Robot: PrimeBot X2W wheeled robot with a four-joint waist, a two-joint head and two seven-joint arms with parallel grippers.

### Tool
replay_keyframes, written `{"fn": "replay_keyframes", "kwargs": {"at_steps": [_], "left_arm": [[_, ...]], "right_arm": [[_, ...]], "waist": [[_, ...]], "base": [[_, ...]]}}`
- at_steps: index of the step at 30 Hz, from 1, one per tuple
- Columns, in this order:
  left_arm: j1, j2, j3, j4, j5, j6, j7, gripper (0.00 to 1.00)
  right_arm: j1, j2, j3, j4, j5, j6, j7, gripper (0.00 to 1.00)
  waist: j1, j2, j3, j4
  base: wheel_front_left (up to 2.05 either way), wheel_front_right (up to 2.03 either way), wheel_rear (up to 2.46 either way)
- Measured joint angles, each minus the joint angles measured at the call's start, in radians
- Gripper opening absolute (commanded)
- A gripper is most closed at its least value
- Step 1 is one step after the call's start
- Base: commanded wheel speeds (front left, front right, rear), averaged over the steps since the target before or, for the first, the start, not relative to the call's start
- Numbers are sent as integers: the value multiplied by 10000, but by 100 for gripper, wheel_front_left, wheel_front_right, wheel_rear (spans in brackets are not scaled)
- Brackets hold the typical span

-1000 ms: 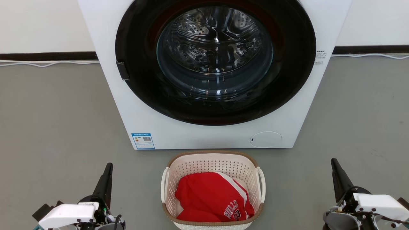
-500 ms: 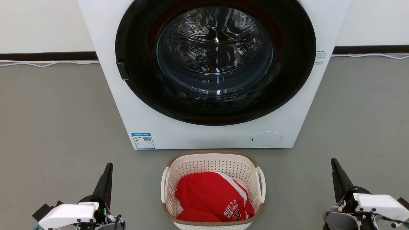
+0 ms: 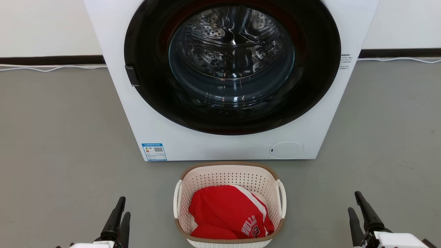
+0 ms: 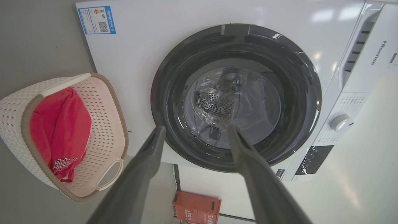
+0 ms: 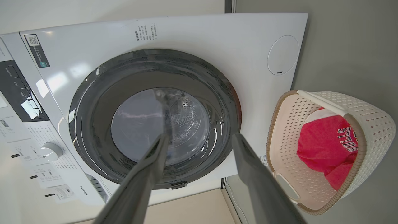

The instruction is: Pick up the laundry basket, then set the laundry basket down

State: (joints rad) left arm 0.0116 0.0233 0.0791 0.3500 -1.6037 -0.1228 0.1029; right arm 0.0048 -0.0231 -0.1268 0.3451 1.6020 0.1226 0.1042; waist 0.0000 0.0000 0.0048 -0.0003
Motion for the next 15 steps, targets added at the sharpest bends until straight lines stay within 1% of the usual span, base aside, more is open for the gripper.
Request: {"fn": "replay_keyframes", "kwargs": {"at_steps": [7,11,15], "left_arm": [[14,2,-128,-33,2,0,-192,100],[14,2,-174,-59,46,0,-332,100],[12,4,-205,-67,364,0,-420,100]], "right_arm": [[-12,0,98,-125,-38,0,-173,100],[-12,-2,130,-192,-299,0,-268,100],[-12,-6,130,-295,-803,0,-380,100]], "waist": [[3,0,-25,-7],[2,0,-6,-22],[2,0,-7,-37]], "base": [[0,0,0],[0,0,0],[0,0,0]]}}
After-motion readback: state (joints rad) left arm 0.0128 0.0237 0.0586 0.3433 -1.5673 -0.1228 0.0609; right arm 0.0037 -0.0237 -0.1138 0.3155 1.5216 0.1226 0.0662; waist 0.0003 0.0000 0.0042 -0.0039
